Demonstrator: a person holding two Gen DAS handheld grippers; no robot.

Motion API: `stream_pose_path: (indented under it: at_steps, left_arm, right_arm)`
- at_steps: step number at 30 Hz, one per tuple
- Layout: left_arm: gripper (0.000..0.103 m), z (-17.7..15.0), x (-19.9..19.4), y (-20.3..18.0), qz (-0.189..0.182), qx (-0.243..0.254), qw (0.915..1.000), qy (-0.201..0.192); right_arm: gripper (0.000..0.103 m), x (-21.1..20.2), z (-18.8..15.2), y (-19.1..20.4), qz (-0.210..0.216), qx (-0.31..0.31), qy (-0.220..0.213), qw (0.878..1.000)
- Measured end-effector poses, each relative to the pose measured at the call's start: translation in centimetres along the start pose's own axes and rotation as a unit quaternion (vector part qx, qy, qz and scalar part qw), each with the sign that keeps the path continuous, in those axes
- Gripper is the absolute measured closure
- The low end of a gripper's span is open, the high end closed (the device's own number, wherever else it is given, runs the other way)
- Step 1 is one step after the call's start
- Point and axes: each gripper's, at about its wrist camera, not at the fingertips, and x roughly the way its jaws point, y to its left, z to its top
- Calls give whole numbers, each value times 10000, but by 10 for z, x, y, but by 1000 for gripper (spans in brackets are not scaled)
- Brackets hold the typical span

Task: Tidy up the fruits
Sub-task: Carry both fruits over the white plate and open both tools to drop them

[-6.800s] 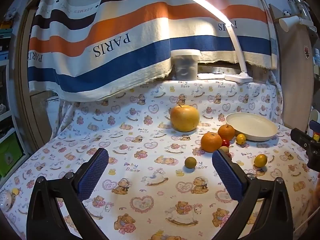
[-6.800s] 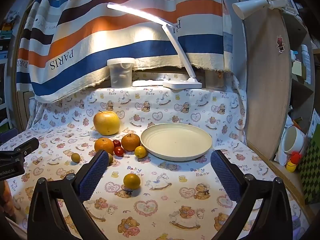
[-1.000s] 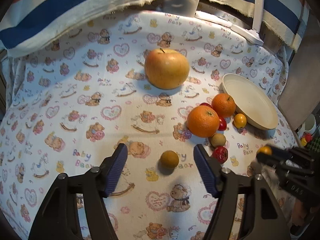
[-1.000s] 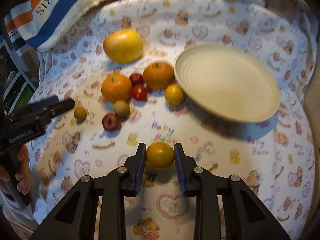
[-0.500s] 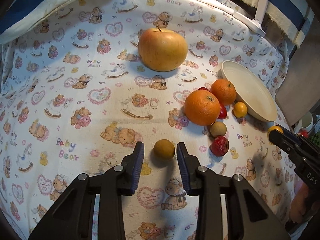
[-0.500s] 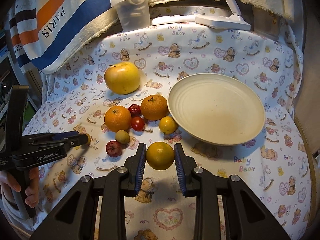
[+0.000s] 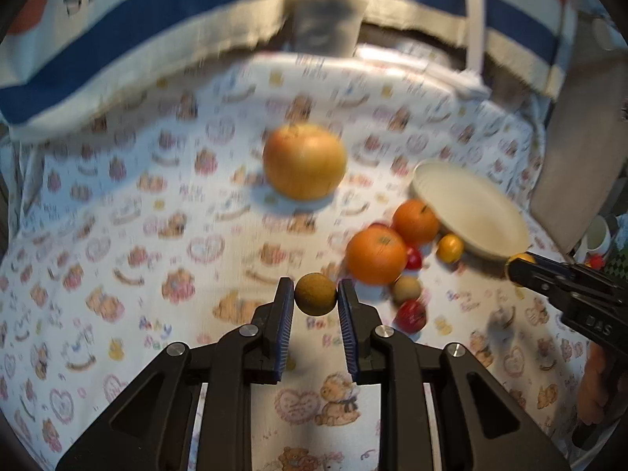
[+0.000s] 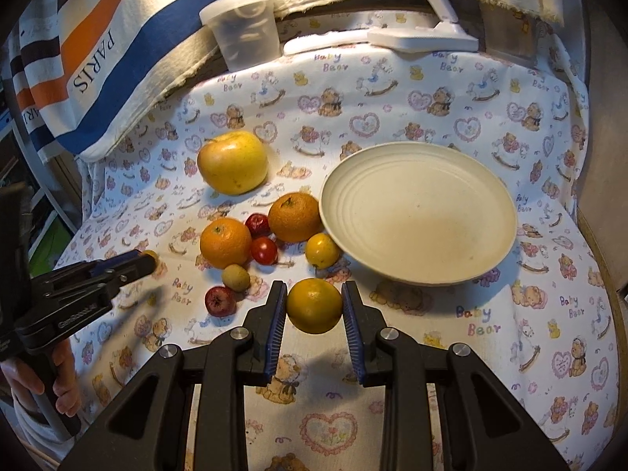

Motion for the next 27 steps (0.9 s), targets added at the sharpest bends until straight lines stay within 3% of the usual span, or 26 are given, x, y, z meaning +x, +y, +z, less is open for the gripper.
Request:
stream_pose_path:
  at_steps: [6, 9, 14, 22, 27]
  left_arm:
    - [81, 3, -25, -13, -65, 348, 9969, -706]
    - [81, 3, -36, -19, 69, 558, 9927, -1065]
    - [81, 20, -49, -31, -110, 767, 9894, -1232]
    - [81, 70, -16, -76, -652, 1101, 9905, -508]
    - [81, 85, 15, -106, -1157, 1103, 9870, -189]
  right_arm:
    - [73, -17, 6, -4, 129, 109, -479, 9987]
    - [73, -29, 8, -4, 125, 94, -774, 9969]
    - [73, -54, 17, -5, 0, 62, -1175, 9931]
    - [73, -71, 46, -34, -446, 307, -1501, 9872]
    - [73, -52, 45, -57, -568, 585, -1297, 9882]
